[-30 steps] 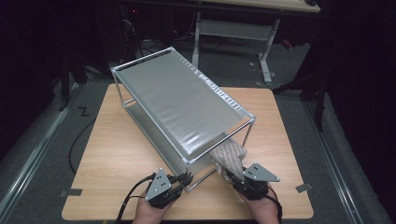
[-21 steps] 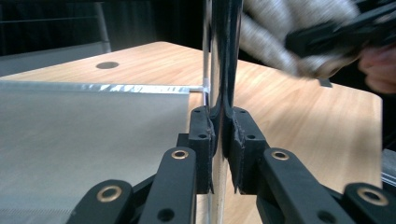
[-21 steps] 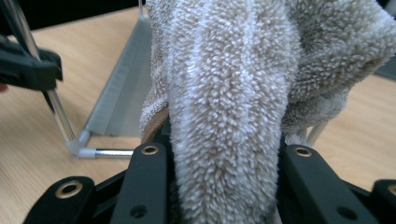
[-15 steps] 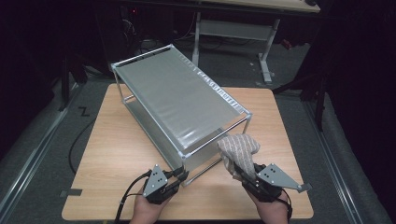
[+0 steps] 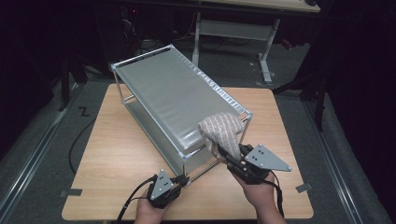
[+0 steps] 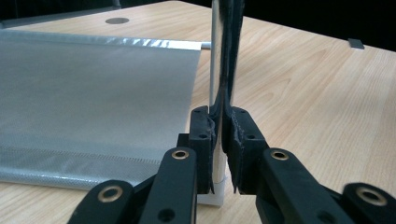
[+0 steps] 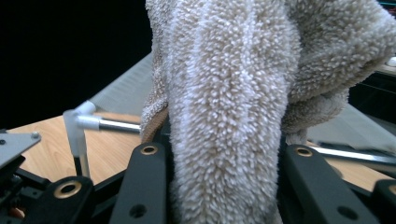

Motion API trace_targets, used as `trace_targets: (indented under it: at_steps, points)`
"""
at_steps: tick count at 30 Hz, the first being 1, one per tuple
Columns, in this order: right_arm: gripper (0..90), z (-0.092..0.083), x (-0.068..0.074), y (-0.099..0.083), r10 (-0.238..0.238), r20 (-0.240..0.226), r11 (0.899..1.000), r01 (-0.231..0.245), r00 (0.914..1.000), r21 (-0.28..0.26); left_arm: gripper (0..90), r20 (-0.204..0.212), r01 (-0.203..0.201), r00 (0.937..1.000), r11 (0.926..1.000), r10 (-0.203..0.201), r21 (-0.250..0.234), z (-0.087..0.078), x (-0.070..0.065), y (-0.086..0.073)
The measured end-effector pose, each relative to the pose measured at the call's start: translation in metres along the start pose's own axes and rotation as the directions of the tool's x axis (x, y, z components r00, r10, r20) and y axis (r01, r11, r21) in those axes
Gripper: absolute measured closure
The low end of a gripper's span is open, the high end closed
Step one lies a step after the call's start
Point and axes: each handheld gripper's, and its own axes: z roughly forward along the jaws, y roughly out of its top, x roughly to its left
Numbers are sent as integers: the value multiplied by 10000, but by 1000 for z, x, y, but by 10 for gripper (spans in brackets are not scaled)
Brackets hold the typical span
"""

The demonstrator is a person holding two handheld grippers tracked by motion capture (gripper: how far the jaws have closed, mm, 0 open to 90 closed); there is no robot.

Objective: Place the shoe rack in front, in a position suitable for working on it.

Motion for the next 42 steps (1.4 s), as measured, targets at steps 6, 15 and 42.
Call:
trace_targets:
  at_steps: [6, 15, 42]
  points:
    - [652, 8, 14, 1, -293, -464, 9993, 303, 9985, 201, 802, 200, -276, 9994, 9992, 270, 281, -15, -7, -3]
    - [652, 4, 48, -4, -831, -1144, 9947, 893, 9900, 501, 801, 197, -287, 9994, 9992, 293, -278, -14, -12, -10]
    - [655, -12, -29, -35, 358, 1194, 9899, -516, 9922, 1318, 802, 740, 249, 9970, 9988, -216, -431, -12, -6, -13]
